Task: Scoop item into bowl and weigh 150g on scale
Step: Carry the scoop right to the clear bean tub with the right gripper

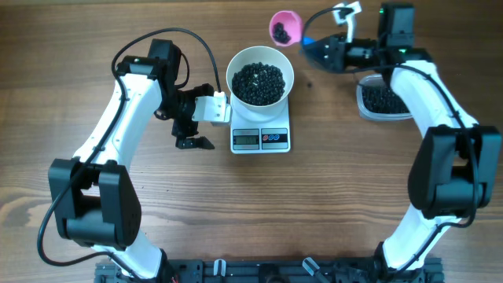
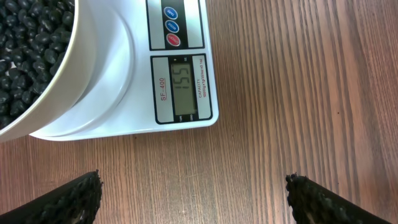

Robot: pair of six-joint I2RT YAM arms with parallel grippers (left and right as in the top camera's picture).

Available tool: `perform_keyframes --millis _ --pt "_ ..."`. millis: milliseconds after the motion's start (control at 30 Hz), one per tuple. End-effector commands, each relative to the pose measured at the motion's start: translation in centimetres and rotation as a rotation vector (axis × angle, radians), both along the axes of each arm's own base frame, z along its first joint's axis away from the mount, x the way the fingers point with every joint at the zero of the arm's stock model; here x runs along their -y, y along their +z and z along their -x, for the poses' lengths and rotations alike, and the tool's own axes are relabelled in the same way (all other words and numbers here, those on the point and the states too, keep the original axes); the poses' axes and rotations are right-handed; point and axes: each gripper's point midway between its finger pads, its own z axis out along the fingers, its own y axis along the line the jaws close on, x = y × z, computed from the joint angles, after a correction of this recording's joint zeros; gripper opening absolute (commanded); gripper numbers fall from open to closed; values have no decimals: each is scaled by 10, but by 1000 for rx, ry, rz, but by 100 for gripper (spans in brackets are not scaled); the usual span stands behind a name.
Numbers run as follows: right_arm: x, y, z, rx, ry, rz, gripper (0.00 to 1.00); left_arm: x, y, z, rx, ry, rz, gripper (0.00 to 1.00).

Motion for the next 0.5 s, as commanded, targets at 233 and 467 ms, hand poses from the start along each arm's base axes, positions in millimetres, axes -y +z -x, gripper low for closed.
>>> perform_keyframes --millis 233,467 --pt "103 27 26 -156 -151 -101 4 1 -2 2 -8 -1 0 100" --pt "162 37 50 -234 -327 -58 4 1 -2 2 -8 -1 0 100"
